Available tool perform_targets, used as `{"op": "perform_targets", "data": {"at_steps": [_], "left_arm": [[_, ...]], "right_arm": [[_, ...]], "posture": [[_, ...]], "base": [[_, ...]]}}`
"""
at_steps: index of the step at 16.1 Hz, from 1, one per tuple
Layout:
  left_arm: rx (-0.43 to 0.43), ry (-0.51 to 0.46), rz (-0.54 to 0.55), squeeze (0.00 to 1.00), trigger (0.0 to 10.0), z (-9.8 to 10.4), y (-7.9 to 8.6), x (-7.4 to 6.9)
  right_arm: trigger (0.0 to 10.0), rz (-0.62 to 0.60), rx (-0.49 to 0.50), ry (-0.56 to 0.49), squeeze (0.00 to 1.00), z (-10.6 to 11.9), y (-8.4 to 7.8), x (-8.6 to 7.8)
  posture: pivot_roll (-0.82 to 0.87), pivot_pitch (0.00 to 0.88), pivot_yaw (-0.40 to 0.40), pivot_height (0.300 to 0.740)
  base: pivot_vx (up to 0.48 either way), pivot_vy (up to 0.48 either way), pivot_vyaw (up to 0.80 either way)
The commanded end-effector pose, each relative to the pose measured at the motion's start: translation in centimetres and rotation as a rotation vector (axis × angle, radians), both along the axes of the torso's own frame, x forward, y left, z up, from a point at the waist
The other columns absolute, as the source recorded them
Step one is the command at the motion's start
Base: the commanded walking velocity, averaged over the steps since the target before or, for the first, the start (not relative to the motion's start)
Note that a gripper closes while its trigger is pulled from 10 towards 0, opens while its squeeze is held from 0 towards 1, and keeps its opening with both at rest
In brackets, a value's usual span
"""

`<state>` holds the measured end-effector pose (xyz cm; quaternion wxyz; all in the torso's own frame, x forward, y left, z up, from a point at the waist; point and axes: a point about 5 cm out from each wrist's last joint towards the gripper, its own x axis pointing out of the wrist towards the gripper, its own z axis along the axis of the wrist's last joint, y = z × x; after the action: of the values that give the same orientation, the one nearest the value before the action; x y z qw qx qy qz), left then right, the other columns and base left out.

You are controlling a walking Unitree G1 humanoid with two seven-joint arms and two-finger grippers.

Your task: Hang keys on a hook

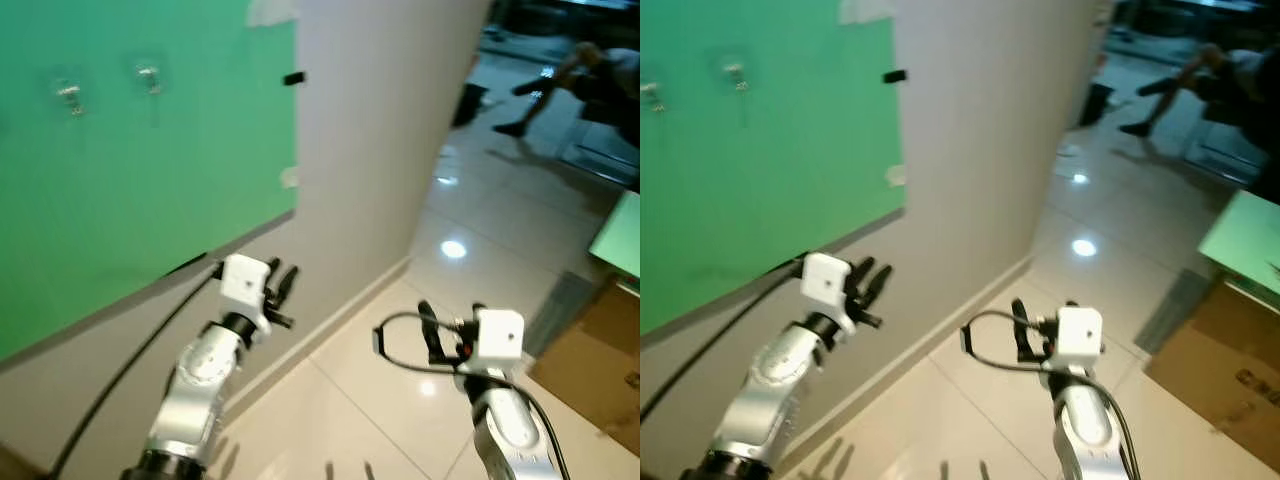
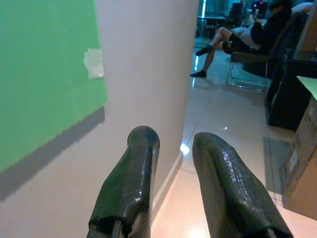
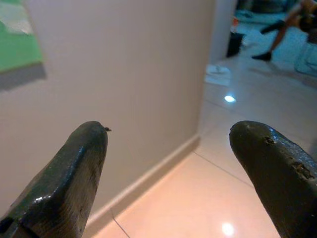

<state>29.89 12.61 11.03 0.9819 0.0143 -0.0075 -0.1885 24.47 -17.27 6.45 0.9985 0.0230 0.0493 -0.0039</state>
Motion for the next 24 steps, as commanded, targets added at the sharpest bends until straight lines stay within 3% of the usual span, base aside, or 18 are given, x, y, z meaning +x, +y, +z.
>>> {"op": "perform_targets", "data": {"at_steps": [1, 5, 13, 15, 17, 18, 19, 24], "left_arm": [[0.002, -0.010, 0.002, 0.00, 10.0, 0.2, -0.1, 0.2], [0.067, -0.045, -0.036, 0.00, 10.0, 0.0, -1.1, 0.1], [0.039, -0.086, -0.109, 0.00, 10.0, 0.6, -2.9, 0.2], [0.043, -0.078, -0.095, 0.00, 10.0, 0.5, -3.0, 0.5], [0.048, -0.057, -0.035, 0.00, 10.0, 0.1, -2.6, 1.0], [0.037, -0.020, 0.000, 0.99, 10.0, -0.3, -2.3, 1.1], [0.029, 0.014, 0.021, 1.00, 10.0, -0.8, -1.9, 1.1], [0.087, 0.028, 0.170, 1.00, 10.0, -1.5, 0.0, 1.5]], "right_arm": [[10.0, -0.002, -0.003, -0.027, 0.00, 0.5, -0.2, 0.0], [10.0, -0.010, -0.017, -0.017, 0.00, 0.2, -0.8, 0.0], [10.0, -0.003, -0.011, -0.030, 0.00, 0.4, -0.5, 0.7], [10.0, 0.003, -0.016, -0.033, 0.00, 0.5, -0.3, 0.7], [10.0, 0.005, -0.083, -0.023, 0.00, 0.5, -0.1, 1.1], [10.0, 0.010, -0.063, -0.047, 0.00, 0.9, 0.1, 1.3], [10.0, 0.016, -0.055, -0.074, 1.00, 1.2, 0.0, 1.3], [10.0, 0.038, -0.050, -0.047, 1.00, 0.5, 0.0, 1.1]], "posture": [[-0.13, 0.000, -0.003, 0.740], [-0.14, 0.000, -0.003, 0.740], [-0.15, 0.000, 0.003, 0.740], [-0.15, 0.000, 0.005, 0.740], [-0.16, 0.000, 0.007, 0.740], [-0.16, 0.000, 0.009, 0.740], [-0.15, 0.000, 0.008, 0.740], [-0.15, 0.000, 0.002, 0.740]], "base": [[0.000, 0.000, -0.79], [0.000, -0.334, -0.79], [0.000, -0.424, -0.79], [0.259, -0.403, -0.79], [0.139, -0.195, -0.35], [0.000, 0.000, 0.00], [0.000, 0.000, 0.00], [0.000, 0.000, 0.00]]}}
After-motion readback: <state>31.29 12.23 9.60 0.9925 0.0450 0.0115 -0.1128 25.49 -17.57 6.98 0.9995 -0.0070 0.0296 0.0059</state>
